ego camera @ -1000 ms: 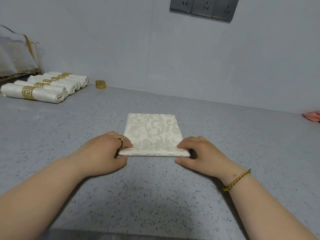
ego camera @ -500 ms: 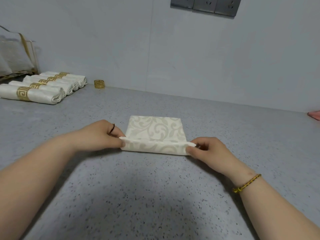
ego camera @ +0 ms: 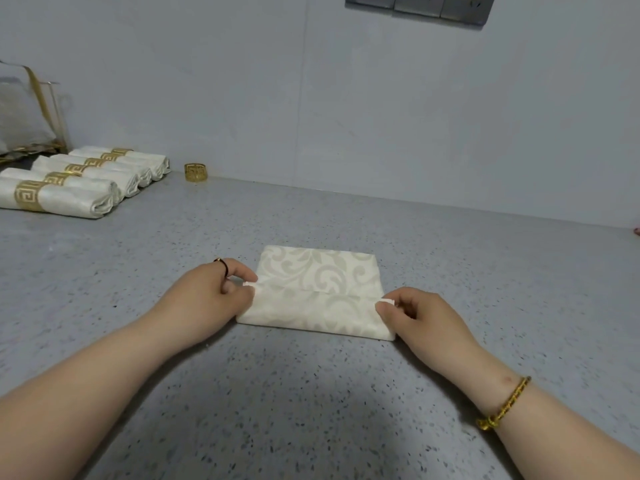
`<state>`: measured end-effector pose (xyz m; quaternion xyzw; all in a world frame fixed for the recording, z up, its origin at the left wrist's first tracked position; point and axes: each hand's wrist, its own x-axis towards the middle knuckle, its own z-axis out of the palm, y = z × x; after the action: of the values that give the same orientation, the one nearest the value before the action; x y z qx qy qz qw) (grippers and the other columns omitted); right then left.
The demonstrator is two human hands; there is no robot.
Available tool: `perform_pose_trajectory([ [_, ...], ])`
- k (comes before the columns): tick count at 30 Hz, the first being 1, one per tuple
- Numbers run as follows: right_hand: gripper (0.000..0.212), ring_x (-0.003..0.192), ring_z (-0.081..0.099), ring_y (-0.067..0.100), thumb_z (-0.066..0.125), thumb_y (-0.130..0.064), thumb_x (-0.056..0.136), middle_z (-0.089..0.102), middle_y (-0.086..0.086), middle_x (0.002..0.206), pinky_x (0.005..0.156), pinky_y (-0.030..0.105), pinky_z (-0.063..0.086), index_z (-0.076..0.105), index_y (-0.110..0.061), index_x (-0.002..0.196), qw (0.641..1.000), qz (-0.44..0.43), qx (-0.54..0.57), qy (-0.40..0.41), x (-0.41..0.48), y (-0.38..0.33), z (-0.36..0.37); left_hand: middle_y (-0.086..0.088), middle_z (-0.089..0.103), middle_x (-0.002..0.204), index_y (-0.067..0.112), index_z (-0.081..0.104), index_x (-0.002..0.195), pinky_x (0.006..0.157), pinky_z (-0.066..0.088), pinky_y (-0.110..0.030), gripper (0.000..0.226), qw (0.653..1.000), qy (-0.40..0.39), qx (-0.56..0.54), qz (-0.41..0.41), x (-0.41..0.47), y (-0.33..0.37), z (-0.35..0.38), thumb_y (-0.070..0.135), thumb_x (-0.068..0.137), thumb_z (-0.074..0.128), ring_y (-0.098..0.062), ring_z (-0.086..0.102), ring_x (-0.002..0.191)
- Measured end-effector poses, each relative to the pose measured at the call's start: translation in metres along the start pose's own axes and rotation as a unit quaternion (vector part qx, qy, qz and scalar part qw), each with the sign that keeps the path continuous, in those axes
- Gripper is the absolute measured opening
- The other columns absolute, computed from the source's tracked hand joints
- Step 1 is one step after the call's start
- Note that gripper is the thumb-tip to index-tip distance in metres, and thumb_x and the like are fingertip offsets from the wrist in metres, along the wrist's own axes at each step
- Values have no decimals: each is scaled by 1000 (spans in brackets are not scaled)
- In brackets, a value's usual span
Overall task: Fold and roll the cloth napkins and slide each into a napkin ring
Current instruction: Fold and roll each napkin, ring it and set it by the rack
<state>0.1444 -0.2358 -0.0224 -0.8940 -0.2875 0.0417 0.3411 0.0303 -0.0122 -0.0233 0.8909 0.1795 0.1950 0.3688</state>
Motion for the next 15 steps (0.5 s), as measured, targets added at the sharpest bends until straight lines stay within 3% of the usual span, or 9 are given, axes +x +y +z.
perform_pose_trajectory([
  [5,20,61,47,5,56,-36,86,53,-12,65,68,27,40,54,-29,68,998,26,-22,-54,13,-7,-6,8,50,61,35,48,81,55,33,-21,20,999,-2,46,20,0,-5,-4,19,85,59,-9,46,57],
  [9,20,64,49,7,65,-38,80,53,-12,66,71,28,41,54,-26,66,998,58,-6,-39,19,-8,-4,22,47,90,44,46,78,69,33,-6,35,989,-4,80,126,0,-7,-10,16,80,66,4,47,80],
  [12,19,72,48,9,62,-39,81,49,-15,71,60,21,35,50,-25,78,996,31,-78,23,12,-8,1,34,45,92,48,51,80,78,31,0,28,974,-38,118,189,-1,-7,-8,22,88,58,14,45,90],
  [14,16,77,47,10,61,-32,83,47,-13,82,60,19,34,51,-23,92,993,-26,-99,54,8,-8,3,39,41,92,42,60,94,79,30,0,11,973,-66,130,182,-2,-6,-10,37,87,53,13,45,94],
  [15,18,83,46,10,61,-27,84,47,-11,92,64,20,36,53,-21,99,990,-64,-108,63,7,-8,3,40,38,94,41,60,102,79,29,1,25,971,-79,140,174,-2,-5,-11,51,80,52,12,43,96],
])
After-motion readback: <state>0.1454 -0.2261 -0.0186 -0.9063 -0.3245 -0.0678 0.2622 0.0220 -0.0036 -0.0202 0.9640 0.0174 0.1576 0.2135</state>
